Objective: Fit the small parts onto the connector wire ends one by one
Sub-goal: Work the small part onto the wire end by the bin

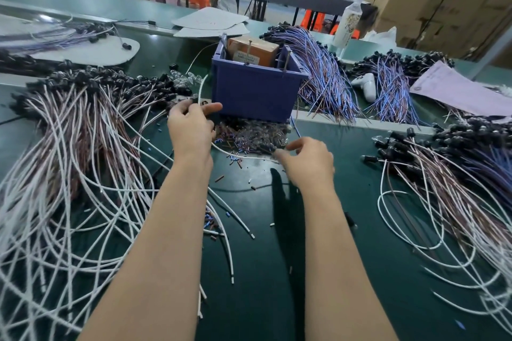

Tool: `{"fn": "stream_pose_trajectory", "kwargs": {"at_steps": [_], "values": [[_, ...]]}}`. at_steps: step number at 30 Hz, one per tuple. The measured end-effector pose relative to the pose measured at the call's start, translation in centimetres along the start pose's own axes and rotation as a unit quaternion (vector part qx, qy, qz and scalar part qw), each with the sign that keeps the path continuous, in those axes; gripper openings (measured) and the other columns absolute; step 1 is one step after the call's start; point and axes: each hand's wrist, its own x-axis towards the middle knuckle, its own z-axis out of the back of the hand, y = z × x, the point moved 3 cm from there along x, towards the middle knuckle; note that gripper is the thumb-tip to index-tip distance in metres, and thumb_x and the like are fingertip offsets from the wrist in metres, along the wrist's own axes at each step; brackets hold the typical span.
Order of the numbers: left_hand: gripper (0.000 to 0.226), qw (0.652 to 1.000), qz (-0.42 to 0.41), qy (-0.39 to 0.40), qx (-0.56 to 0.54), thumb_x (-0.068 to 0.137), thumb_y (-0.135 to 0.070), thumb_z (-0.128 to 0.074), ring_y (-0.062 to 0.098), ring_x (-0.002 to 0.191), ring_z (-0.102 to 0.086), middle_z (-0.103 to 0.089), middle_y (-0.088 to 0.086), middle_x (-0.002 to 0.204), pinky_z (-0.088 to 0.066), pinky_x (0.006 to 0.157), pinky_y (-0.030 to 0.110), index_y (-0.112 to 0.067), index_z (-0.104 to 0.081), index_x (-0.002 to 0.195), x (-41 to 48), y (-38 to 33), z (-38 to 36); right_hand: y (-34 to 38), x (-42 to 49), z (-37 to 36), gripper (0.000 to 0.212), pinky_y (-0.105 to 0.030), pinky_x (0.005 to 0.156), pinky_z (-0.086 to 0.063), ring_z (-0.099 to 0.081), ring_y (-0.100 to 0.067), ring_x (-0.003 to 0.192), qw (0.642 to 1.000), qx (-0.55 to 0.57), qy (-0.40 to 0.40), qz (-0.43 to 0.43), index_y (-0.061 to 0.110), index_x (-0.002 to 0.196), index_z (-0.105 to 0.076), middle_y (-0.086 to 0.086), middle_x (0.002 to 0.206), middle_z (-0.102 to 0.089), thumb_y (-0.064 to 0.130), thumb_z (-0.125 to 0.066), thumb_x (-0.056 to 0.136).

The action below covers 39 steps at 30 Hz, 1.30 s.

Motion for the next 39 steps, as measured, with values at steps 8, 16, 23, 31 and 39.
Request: {"fn": "stream_pose_trajectory", "kwargs": {"at_steps": [8, 16, 23, 31, 39], "values": [[0.033, 0.977, -0.051, 0.064, 0.195, 0.101, -0.02, -0.042, 0.006, 0.042, -0.031, -0.043, -0.004, 0.055, -0.031, 0.048, 0.022, -0.018, -0.058, 0.073, 0.1, 0.8, 0.0, 0.3, 0.0, -1.3, 0.014, -0.037, 0.095, -0.038, -0.051, -0.027, 0.113, 0.997, -0.013, 0.078, -0.004, 0.022, 0.1, -0.058, -0.003, 0.113, -0.063, 0.031, -0.06, 0.091], [0.021, 0.973, -0.015, 0.036, 0.226, 0.098, -0.01, -0.028, 0.01, 0.054, -0.048, -0.058, -0.001, 0.069, -0.035, 0.055, 0.025, -0.017, -0.043, 0.086, 0.5, 1.5, -0.4, 0.5, -0.1, -0.5, 0.025, -0.042, 0.095, -0.047, -0.056, -0.03, 0.103, 0.992, -0.034, 0.118, -0.005, 0.01, 0.109, -0.06, -0.011, 0.11, -0.061, 0.004, -0.049, 0.088], [0.037, 0.962, -0.073, 0.086, 0.25, 0.1, -0.033, -0.041, 0.013, 0.05, -0.031, -0.04, -0.002, 0.058, -0.025, 0.051, 0.027, -0.017, -0.046, 0.067, 0.4, 1.4, -0.3, 0.5, 0.1, 0.2, 0.019, -0.026, 0.08, -0.036, -0.047, -0.023, 0.09, 0.993, 0.097, -0.06, 0.021, 0.006, 0.11, -0.055, -0.009, 0.113, -0.047, 0.006, -0.044, 0.095], [0.031, 0.9, -0.061, 0.29, 0.32, 0.1, -0.021, -0.047, 0.001, 0.035, -0.034, -0.048, -0.013, 0.042, -0.03, 0.038, 0.013, -0.016, -0.058, 0.071, -1.4, 2.1, -1.8, 1.0, 0.2, -0.9, 0.011, -0.012, 0.056, -0.041, -0.049, 0.003, 0.055, 0.901, 0.426, -0.058, 0.052, 0.011, 0.09, -0.065, 0.008, 0.068, -0.057, 0.02, -0.06, 0.093], [0.02, 0.821, -0.136, 0.329, 0.447, 0.097, -0.03, -0.051, 0.0, 0.048, -0.043, -0.051, -0.013, 0.055, -0.034, 0.048, 0.014, -0.021, -0.063, 0.084, -2.2, 2.3, -2.5, 1.0, 0.5, -1.5, 0.019, -0.014, 0.05, -0.037, -0.045, 0.001, 0.047, 0.884, 0.467, -0.017, 0.021, 0.009, 0.082, -0.068, 0.002, 0.065, -0.058, 0.002, -0.052, 0.091]]}}
